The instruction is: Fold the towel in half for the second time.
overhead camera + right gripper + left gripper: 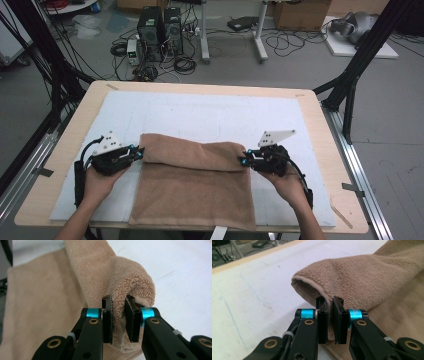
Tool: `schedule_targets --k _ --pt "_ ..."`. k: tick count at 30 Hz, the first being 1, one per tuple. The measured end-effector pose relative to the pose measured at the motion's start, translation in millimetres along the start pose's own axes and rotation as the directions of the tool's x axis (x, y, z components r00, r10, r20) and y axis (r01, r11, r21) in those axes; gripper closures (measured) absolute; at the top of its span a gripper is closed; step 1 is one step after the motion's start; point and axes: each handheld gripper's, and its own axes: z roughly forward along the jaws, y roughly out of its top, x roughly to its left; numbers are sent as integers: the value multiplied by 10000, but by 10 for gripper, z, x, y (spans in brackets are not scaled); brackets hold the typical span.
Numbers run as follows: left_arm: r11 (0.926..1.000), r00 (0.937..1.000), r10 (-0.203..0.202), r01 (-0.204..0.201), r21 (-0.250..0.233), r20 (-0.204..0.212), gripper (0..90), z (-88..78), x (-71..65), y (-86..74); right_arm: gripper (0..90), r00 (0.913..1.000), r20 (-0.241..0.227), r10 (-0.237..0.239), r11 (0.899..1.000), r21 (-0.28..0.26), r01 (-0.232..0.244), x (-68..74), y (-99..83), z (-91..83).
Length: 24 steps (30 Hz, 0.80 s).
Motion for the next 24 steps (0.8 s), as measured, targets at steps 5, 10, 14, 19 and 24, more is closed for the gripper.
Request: schedule_targets --k 5,10,14,19,24 --pt "9986 9992 -199 181 499 354 777 -89 -76 -287 700 9988 -5 486 9988 90 -486 68 -276 -7" --pt "9971 9989 -239 210 735 395 615 -247 -60 -364 583 9981 264 561 9984 -29 -560 69 -332 -165" --pt "9981 9995 -136 119 601 286 561 -313 7 -228 533 9966 605 555 9982 -273 -539 22 -219 -261" --pt "9983 9994 -119 100 573 315 534 -228 100 -58 504 9965 756 342 9993 -180 -329 -88 -44 -196" --pt "9960 9988 -402 378 811 277 468 -32 212 36 435 9969 598 519 9986 13 -521 -223 17 6"
